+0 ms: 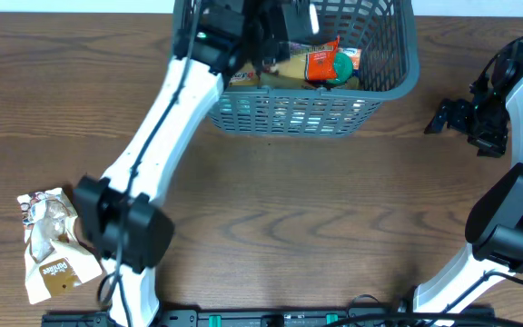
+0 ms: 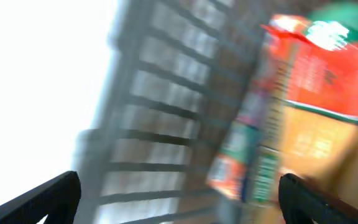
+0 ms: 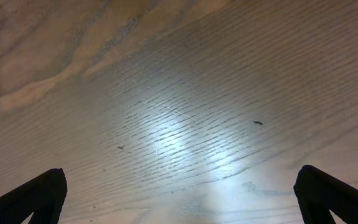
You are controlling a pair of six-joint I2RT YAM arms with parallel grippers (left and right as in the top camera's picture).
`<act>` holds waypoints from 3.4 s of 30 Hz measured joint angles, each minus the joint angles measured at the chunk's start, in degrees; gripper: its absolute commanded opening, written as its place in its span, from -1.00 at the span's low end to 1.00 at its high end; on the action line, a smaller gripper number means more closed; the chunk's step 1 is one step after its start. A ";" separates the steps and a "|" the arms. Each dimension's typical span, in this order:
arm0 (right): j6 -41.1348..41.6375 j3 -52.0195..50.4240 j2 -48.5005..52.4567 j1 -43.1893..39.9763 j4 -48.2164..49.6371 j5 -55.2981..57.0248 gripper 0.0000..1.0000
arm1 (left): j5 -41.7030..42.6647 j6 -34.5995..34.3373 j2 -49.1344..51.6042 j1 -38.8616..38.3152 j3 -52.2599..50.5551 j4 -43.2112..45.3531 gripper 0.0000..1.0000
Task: Pack container
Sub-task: 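Lift the spaghetti package over the basket and open the left gripper, then lower the left gripper onto the beige dried-mushroom bag and grasp it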
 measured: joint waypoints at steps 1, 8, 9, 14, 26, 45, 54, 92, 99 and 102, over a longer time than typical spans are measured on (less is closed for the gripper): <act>0.00 0.00 0.00 0.00 -0.02 0.00 0.98 | -0.37 -0.52 -1.31 0.35 0.00 1.25 0.97; 0.00 0.00 0.00 0.00 -0.07 0.00 0.98 | -5.29 -15.04 -13.38 9.27 0.70 1.90 0.97; 0.00 0.00 0.00 0.00 -0.11 0.00 0.99 | -6.56 -17.97 -14.67 11.04 0.90 -0.50 0.97; -0.02 0.00 0.00 0.00 -0.20 -0.02 0.98 | -12.41 -37.27 -21.29 22.82 1.49 -23.78 0.97; 0.00 -0.04 0.00 0.00 -0.52 -0.02 0.98 | -17.66 -65.59 -34.16 38.84 0.31 -61.26 0.97; 0.00 -0.09 0.00 0.61 0.31 -0.04 0.98 | -19.06 -69.48 -48.22 56.83 -39.41 -49.68 0.97; 0.00 -0.11 0.00 2.01 1.16 -0.09 0.99 | -18.27 -65.70 -36.00 60.43 -48.52 -40.72 0.97; -0.48 -0.11 0.00 2.51 2.21 -0.11 0.98 | -11.02 -43.54 -12.09 65.72 -48.72 -28.57 0.98; -0.61 -0.11 0.00 2.51 2.40 -0.11 0.98 | -11.04 -38.34 -12.09 65.72 -48.81 -23.10 0.98; -0.66 -0.11 0.00 2.51 2.45 -0.11 0.98 | -10.99 -37.20 -12.09 65.72 -48.83 -21.92 0.98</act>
